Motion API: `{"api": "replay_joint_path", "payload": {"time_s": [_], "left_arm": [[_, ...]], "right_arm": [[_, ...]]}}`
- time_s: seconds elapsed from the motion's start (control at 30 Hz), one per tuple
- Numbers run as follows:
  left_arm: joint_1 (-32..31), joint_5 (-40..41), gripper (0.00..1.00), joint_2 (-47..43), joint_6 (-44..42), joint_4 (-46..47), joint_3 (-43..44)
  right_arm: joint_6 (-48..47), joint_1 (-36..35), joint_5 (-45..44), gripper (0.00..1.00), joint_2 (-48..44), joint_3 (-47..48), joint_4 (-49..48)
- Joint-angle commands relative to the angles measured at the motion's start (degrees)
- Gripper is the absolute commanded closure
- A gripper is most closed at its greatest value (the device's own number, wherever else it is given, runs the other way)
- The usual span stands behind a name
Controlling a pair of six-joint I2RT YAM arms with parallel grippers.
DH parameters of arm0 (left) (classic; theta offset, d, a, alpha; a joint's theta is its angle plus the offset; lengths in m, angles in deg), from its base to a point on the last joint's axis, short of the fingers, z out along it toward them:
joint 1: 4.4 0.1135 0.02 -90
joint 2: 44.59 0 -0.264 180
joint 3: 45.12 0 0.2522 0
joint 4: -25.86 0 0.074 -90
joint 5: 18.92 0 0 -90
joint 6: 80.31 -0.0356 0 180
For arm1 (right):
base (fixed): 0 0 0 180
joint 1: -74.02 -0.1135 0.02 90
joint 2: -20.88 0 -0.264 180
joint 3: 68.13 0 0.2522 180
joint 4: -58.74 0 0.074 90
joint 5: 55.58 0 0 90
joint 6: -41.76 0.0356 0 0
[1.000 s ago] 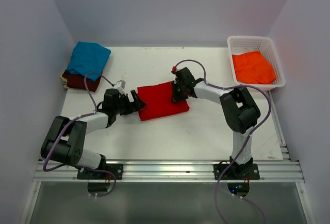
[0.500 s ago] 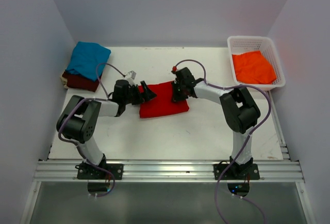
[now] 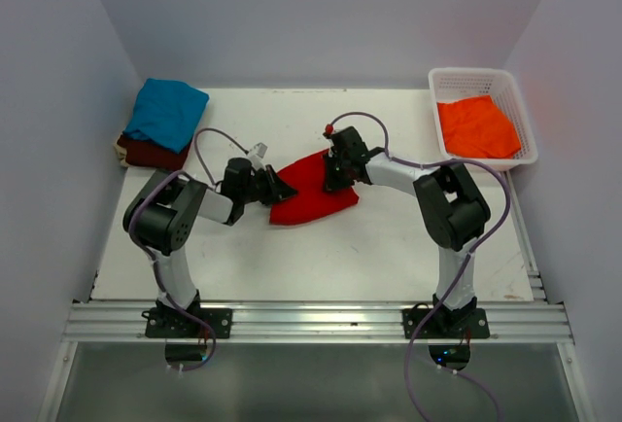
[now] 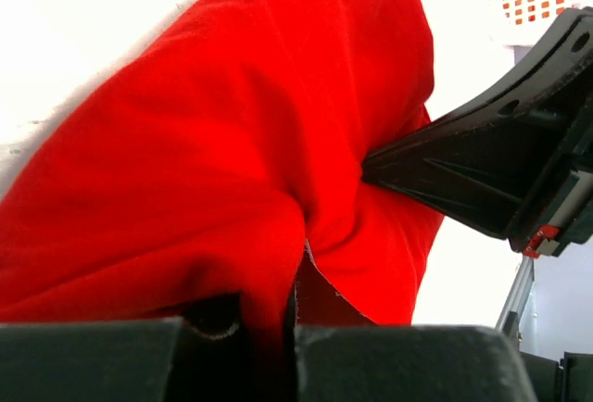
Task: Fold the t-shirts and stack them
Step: Put the neatly folded tshirt into the corner of the board with the left arm
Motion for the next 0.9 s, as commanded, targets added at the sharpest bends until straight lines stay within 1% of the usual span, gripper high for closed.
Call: {"api": "replay_joint_path", "payload": {"time_s": [0.0,0.07,0.17,0.2,0.23,0.27,0.33,0.37,0.43,0.47,0.57,0.7,0.8,0.83,0.87], "left_arm": [[-0.3,-3.4,1.00,0.9,0.5,-1.1,-2.9],[0.1,-3.6,1.00,-0.5,0.5,-0.8,-3.6],[1.2,-3.0,1.00,-5.5,0.7,0.7,-5.6],[1.6,-2.6,1.00,-9.0,0.6,0.8,-6.6],[2.4,-1.7,1.00,-11.1,0.5,0.8,-7.2],[2.8,-1.1,1.00,-15.4,0.3,-0.5,-7.5],[4.1,0.1,1.00,-19.9,-0.3,-2.3,-7.8],[4.4,0.7,1.00,-24.7,-0.6,-4.5,-7.8],[5.8,2.6,1.00,-29.3,-1.1,-7.2,-6.8],[6.2,3.2,1.00,-33.5,-1.7,-9.5,-6.4],[8.1,5.2,1.00,-39.1,-2.7,-13.6,-4.2],[12.1,4.2,1.00,-40.5,-3.4,-16.3,-0.7],[18.1,1.4,1.00,-39.9,-2.0,-14.2,1.0],[22.3,-0.1,1.00,-39.4,-1.4,-13.5,1.5],[24.4,-0.8,1.00,-38.6,0.3,-11.7,2.1]], "right_arm": [[0.0,0.0,0.4,1.00,1.6,-1.4,-1.2],[0.0,0.0,0.6,1.00,1.3,-1.6,-1.4],[0.0,0.0,1.3,1.00,-0.2,-2.3,-1.8],[0.0,0.0,1.3,1.00,-1.7,-2.5,-1.8],[0.1,0.2,1.1,0.93,-2.6,-2.9,-1.6],[0.3,0.5,0.9,0.84,-3.9,-3.3,-1.3],[0.7,1.2,0.3,0.64,-7.6,-4.1,-0.4],[0.7,1.3,-0.2,0.61,-9.0,-4.4,-0.1],[0.4,1.7,-1.5,0.57,-13.1,-5.2,1.7],[0.2,1.8,-1.7,0.56,-14.4,-5.5,2.1],[0.1,1.9,-2.4,0.53,-19.4,-7.5,3.5],[-0.1,2.1,-2.7,0.53,-23.9,-10.3,5.2],[-0.5,2.1,-3.2,0.53,-26.5,-14.1,6.1],[-0.6,2.1,-3.3,0.53,-27.1,-14.9,6.3],[-0.6,2.1,-3.4,0.53,-27.5,-15.7,6.3]]}}
